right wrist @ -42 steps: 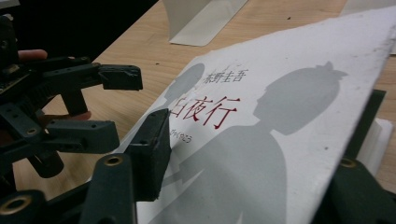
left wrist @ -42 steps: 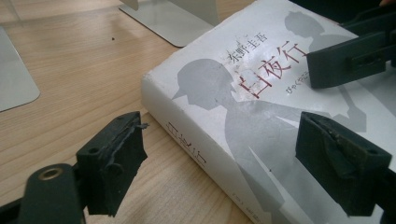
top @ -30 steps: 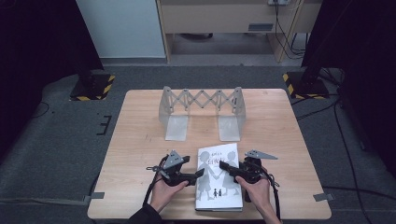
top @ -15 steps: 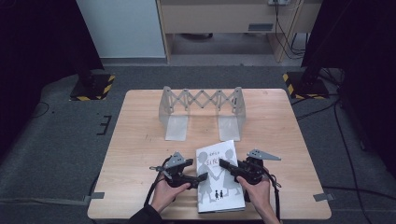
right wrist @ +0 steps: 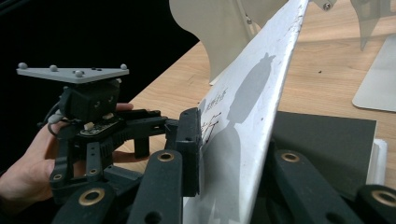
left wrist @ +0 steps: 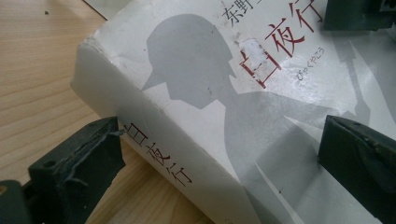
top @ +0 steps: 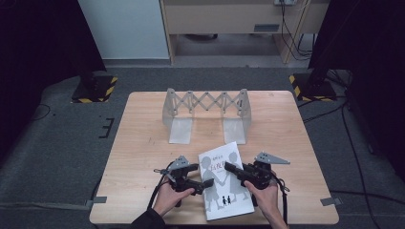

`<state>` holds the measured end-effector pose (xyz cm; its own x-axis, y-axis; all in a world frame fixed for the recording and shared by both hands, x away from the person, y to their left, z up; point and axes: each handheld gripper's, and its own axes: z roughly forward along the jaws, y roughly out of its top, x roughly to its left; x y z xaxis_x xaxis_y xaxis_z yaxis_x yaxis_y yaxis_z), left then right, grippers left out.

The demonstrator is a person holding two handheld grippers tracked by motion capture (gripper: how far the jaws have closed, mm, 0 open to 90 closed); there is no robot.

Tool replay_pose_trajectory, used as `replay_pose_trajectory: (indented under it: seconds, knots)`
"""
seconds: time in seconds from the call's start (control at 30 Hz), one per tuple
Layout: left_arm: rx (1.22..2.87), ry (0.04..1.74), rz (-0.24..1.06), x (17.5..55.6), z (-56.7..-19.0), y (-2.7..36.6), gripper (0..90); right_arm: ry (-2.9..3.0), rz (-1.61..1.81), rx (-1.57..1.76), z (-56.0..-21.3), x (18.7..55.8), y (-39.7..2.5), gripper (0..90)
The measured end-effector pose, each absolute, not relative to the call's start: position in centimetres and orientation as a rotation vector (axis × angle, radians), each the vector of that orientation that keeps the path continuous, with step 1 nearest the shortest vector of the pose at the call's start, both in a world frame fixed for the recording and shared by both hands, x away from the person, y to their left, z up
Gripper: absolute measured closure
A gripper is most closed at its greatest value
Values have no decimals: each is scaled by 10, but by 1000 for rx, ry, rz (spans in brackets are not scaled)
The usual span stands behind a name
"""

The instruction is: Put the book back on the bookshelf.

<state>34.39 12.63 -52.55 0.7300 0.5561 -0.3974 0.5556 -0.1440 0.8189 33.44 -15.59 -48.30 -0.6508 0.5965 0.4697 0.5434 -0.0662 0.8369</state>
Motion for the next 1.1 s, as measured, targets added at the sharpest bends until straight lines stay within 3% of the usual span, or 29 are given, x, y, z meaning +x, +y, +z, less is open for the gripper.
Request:
replay_pose_trajectory:
  seconds: [0.47, 1.0, 1.1]
  knots:
    - [1728, 920, -137, 347, -535, 129, 0, 2126, 1875, 1253, -481, 334, -158, 730]
    - [1737, 884, -93, 341, -531, 129, 0, 2108, 1914, 1233, -479, 332, -160, 761]
    - [1711, 884, -154, 342, -534, 129, 0, 2093, 1942, 1230, -477, 332, -162, 788]
